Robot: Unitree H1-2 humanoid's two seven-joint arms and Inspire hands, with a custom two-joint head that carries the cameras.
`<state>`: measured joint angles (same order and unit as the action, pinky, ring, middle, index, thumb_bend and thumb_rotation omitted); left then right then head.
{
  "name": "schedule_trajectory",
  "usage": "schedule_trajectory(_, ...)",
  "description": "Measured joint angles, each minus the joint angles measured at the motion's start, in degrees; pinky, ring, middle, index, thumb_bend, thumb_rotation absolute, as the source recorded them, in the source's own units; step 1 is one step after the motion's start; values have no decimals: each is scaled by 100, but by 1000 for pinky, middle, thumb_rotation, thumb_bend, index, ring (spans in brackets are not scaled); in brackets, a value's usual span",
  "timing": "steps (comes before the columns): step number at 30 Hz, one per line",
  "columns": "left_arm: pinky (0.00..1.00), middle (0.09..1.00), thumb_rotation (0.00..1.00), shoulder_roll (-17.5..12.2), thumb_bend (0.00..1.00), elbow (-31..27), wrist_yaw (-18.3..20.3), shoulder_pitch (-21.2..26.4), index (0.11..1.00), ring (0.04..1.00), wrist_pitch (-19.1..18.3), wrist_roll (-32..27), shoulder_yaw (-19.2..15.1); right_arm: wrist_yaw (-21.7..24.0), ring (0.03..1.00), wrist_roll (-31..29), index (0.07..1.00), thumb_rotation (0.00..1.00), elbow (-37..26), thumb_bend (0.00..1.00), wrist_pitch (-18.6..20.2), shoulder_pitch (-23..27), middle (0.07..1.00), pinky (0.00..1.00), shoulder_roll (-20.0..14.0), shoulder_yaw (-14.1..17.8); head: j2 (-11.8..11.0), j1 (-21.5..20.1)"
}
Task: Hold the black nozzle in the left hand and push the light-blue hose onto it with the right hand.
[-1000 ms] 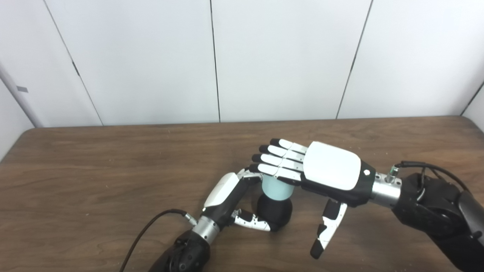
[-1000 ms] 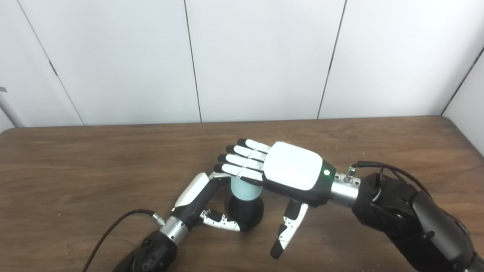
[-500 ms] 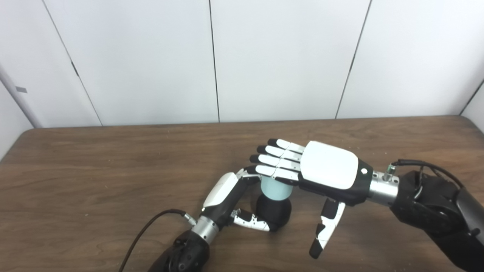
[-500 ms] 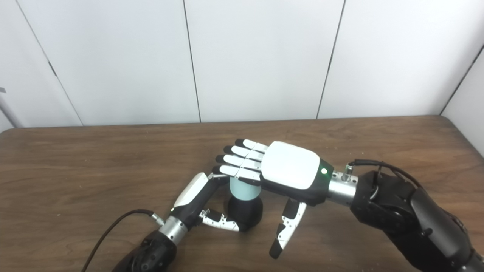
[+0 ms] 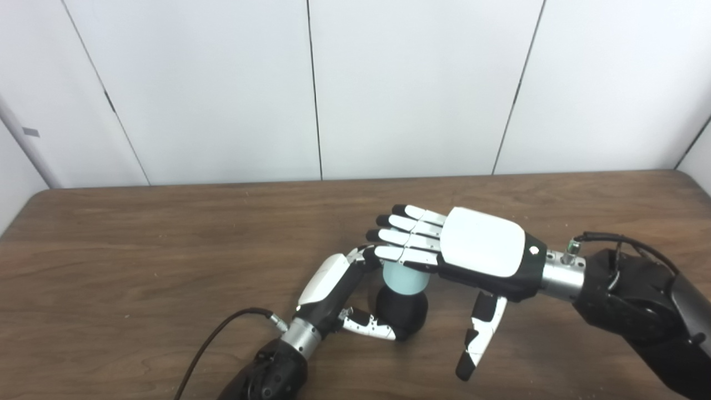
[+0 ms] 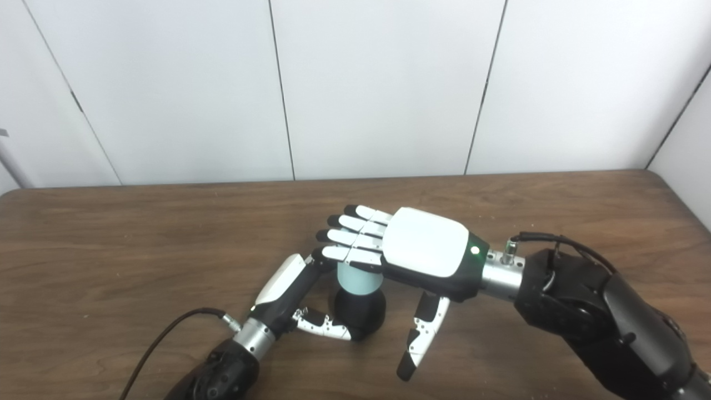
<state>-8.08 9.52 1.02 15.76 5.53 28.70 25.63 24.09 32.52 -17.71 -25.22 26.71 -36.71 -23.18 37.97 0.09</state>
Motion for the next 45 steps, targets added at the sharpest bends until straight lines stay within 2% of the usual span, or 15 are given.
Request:
schedule_trajectory(22,1000,801,73,-4,521,-1,0,-5,482,940,0,-8,-2,35,1000,4,925,814,-19,1000,48,23,966,996,9,-37,9,-18)
schedule_trajectory(45,1000,801,73,-18,521,-21,0,-19,482,940,-7,-19,-4,34,1000,-138,965,816,14,1000,116,21,979,995,27,-62,18,-26)
